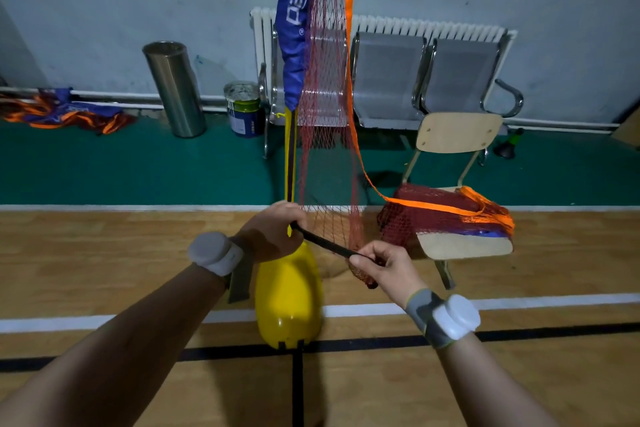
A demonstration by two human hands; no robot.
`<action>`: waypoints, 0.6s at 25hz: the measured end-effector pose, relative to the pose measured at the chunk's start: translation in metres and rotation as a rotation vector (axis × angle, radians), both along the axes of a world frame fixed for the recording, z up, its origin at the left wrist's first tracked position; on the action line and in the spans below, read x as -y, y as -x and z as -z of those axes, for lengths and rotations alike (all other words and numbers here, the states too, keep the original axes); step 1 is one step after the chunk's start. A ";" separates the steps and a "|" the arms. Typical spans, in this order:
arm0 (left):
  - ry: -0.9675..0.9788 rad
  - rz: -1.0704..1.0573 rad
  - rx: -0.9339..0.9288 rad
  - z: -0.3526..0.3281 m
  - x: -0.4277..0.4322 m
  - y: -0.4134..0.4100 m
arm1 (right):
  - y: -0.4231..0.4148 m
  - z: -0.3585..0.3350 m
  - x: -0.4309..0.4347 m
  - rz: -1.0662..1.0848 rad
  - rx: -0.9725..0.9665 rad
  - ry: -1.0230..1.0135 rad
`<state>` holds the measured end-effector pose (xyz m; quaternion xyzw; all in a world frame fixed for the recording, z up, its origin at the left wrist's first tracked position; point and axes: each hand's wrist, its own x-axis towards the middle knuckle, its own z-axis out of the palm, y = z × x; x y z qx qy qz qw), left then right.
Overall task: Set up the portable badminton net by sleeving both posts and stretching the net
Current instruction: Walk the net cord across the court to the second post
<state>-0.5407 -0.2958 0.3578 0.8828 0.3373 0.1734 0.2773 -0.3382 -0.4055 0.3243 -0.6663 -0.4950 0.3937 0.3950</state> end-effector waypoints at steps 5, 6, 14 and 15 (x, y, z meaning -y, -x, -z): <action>-0.004 0.023 -0.107 0.002 -0.003 0.026 | 0.038 -0.009 0.014 0.028 -0.006 -0.052; -0.001 0.015 -0.134 0.003 -0.004 0.026 | 0.045 -0.009 0.017 0.024 -0.013 -0.059; -0.056 0.254 -0.145 0.015 0.043 0.017 | 0.085 -0.002 0.043 0.052 0.043 -0.082; -0.061 0.256 -0.143 0.018 0.047 0.023 | 0.089 -0.001 0.045 0.057 0.057 -0.081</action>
